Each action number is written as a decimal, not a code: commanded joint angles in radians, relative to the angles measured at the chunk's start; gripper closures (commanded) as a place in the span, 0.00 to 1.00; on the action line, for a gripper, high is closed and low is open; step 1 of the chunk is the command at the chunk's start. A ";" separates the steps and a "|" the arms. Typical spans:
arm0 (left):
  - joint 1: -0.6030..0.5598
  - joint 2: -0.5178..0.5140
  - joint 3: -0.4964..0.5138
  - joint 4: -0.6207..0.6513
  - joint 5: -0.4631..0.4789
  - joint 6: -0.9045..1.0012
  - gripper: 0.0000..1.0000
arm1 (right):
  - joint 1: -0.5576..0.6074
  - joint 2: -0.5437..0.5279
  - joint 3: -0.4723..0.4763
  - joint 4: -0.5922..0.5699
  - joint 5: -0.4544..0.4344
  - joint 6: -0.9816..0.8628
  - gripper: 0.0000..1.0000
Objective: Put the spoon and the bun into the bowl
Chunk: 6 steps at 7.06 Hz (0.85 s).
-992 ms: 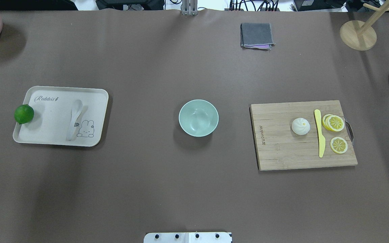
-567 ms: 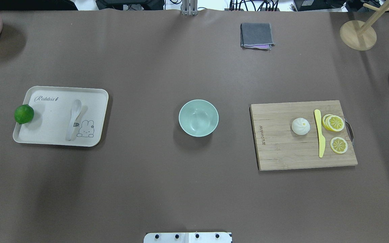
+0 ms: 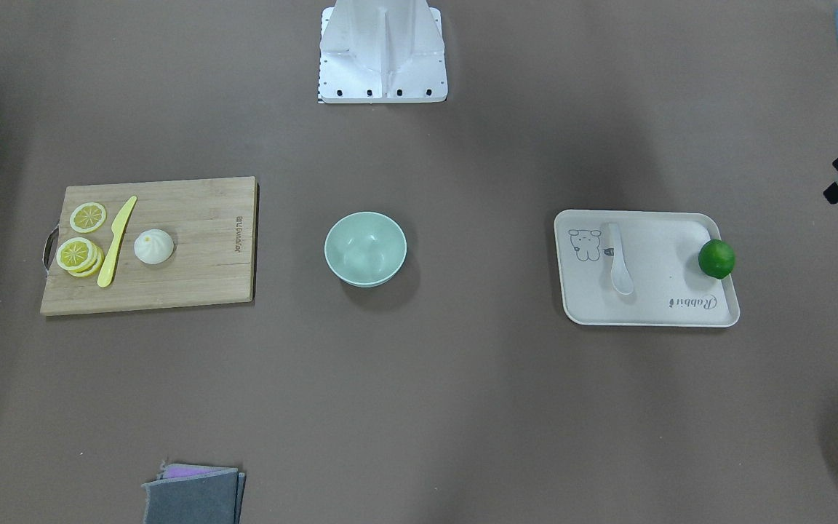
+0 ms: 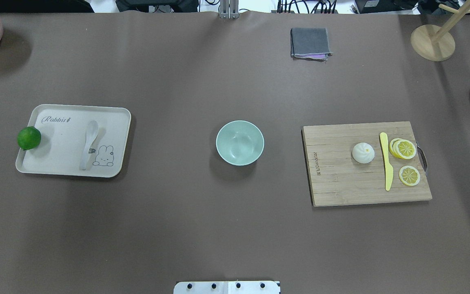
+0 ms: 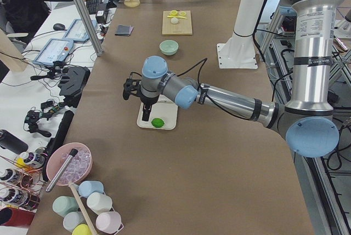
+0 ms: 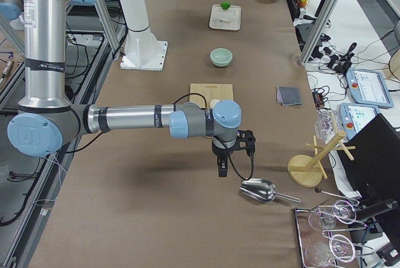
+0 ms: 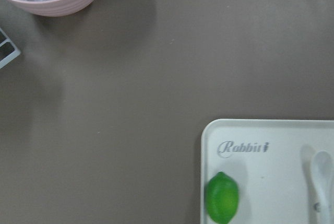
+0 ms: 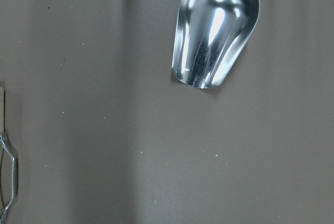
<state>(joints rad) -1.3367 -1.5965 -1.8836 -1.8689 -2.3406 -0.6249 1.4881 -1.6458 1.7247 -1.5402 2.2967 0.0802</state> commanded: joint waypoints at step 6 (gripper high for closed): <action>0.508 -0.094 -0.022 -0.134 0.497 -0.457 0.10 | -0.023 0.040 -0.013 -0.001 -0.005 0.001 0.00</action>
<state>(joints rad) -0.9055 -1.7058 -1.9091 -1.9929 -1.9463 -1.1004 1.4701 -1.6253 1.7211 -1.5406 2.2952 0.0823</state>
